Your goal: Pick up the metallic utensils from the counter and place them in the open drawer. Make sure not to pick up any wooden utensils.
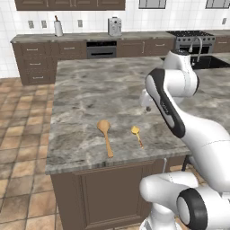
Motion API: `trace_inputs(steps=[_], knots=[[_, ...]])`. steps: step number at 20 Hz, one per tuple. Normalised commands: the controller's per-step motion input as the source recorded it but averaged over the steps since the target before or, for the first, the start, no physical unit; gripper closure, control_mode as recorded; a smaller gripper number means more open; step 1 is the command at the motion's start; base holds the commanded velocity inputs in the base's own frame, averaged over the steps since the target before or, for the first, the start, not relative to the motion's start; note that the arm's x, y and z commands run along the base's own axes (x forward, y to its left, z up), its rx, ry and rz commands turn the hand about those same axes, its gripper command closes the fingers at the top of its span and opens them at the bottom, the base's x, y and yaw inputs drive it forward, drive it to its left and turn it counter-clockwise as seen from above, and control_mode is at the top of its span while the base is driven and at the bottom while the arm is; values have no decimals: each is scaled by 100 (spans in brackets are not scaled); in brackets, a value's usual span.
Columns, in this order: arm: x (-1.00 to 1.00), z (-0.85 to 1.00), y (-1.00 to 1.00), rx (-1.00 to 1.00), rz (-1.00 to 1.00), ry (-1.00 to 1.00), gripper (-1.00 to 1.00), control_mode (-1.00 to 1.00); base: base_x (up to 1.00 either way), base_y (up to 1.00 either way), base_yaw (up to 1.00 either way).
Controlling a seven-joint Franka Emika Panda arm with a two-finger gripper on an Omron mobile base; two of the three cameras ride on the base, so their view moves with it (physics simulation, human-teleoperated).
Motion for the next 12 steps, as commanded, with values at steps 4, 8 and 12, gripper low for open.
trace_inputs(steps=[4, 8, 12], knots=[[-6, -17, 0, 0, 0, 2, -100, -100, 0, 0, 0], [0, -24, 0, 0, 0, 5, -100, -100, 0, 0, 0], [0, -27, 0, 0, 0, 4, -100, -100, 0, 0, 0]])
